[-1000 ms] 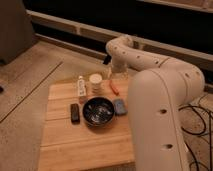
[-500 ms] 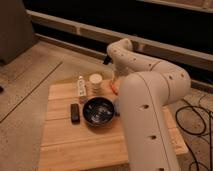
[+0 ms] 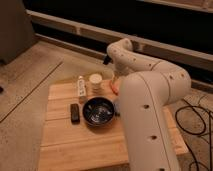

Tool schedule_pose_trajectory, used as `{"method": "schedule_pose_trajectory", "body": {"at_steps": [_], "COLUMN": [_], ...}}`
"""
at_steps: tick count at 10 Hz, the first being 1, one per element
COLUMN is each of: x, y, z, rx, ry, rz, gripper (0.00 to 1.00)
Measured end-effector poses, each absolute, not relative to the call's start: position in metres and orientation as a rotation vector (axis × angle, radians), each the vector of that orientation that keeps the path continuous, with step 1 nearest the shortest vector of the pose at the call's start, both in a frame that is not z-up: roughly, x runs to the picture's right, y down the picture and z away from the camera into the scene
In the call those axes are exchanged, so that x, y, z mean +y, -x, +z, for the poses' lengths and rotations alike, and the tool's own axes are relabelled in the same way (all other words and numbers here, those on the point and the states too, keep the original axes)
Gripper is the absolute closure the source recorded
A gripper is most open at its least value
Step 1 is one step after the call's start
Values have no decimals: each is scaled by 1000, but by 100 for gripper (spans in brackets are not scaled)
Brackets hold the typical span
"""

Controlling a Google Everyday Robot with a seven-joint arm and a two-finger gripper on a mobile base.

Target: Place the pepper on the white sponge

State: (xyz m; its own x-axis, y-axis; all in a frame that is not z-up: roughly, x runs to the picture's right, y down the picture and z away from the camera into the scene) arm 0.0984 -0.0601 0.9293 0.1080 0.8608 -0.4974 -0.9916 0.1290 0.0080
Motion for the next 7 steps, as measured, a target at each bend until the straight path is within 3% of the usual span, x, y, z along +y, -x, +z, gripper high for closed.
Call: {"method": "schedule_pose_trajectory", "body": {"at_steps": [3,7], "x": [-60,-52], "y": [-83,-89], "z": [938,940], "rx": [301,295], "ry": [373,358], "rz": [1347,1289], "gripper": [35,35]}}
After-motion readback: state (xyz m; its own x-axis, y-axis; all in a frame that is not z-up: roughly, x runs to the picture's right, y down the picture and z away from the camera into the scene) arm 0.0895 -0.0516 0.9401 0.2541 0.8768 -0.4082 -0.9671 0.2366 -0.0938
